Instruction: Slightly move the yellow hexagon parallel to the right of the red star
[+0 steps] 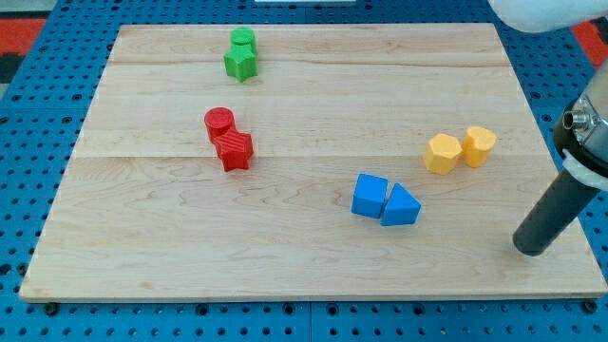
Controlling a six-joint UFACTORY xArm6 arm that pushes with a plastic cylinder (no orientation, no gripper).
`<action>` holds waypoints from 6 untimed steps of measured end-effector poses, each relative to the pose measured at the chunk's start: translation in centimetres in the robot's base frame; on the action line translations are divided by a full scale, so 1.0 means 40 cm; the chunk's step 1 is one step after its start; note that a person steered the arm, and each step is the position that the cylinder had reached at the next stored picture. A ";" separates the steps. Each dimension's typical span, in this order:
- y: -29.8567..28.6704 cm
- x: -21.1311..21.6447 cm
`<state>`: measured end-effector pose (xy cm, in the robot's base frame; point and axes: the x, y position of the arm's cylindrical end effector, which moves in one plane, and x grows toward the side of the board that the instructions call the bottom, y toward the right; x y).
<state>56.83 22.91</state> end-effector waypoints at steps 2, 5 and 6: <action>-0.076 -0.131; -0.162 -0.216; -0.195 -0.250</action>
